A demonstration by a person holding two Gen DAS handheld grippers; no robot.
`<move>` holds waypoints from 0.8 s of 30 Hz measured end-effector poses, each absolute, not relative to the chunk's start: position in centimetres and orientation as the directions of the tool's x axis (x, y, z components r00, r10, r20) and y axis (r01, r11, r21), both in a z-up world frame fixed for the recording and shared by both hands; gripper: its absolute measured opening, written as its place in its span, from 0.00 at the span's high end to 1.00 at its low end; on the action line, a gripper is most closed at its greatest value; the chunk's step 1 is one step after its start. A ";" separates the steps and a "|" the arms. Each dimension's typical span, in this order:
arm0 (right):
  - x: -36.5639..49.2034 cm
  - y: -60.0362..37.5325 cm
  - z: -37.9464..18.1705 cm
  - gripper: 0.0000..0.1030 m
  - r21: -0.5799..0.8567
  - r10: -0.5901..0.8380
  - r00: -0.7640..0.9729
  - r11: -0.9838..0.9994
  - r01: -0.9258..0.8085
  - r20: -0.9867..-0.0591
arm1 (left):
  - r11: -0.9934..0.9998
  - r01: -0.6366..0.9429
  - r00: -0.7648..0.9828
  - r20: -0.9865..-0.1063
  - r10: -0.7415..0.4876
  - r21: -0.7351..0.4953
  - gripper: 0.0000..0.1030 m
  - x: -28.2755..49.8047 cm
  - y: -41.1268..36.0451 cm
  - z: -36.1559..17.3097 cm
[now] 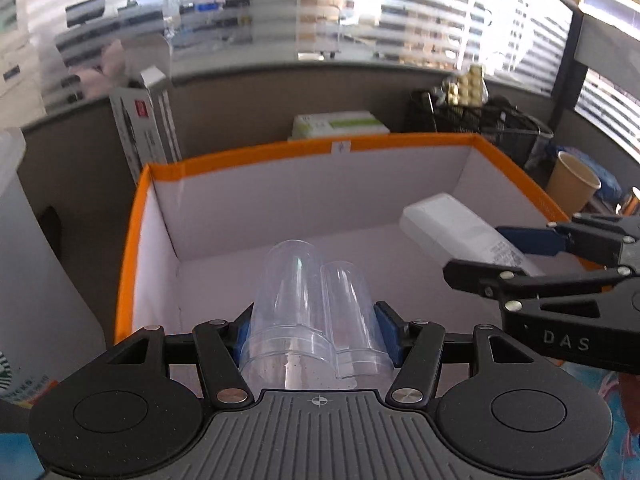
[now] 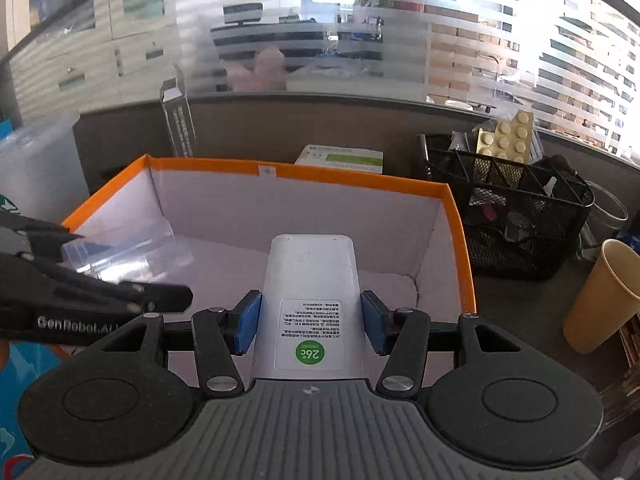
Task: Organize rigid objects
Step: 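Carry the cups with the left tool while the right carries the white box into the orange box, then open the left tool releasing the cups while the right releases the white box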
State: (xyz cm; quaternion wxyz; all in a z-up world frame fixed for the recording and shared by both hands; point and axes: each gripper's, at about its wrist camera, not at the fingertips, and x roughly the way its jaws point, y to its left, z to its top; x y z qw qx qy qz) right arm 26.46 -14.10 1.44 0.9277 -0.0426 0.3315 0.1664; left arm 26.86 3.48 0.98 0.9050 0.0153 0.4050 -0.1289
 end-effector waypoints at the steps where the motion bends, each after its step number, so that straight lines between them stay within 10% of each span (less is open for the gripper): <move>1: 26.5 -14.0 1.3 0.51 0.029 0.278 0.722 0.941 -0.337 -0.634 | 0.966 0.244 0.630 -0.744 -0.222 -0.082 0.43 27.0 3.5 0.8; 24: 28.4 -13.2 -0.5 0.51 0.038 0.251 0.614 0.940 -0.338 -0.749 | 0.985 0.153 0.557 -0.816 -0.155 -0.083 0.39 27.9 3.3 -0.4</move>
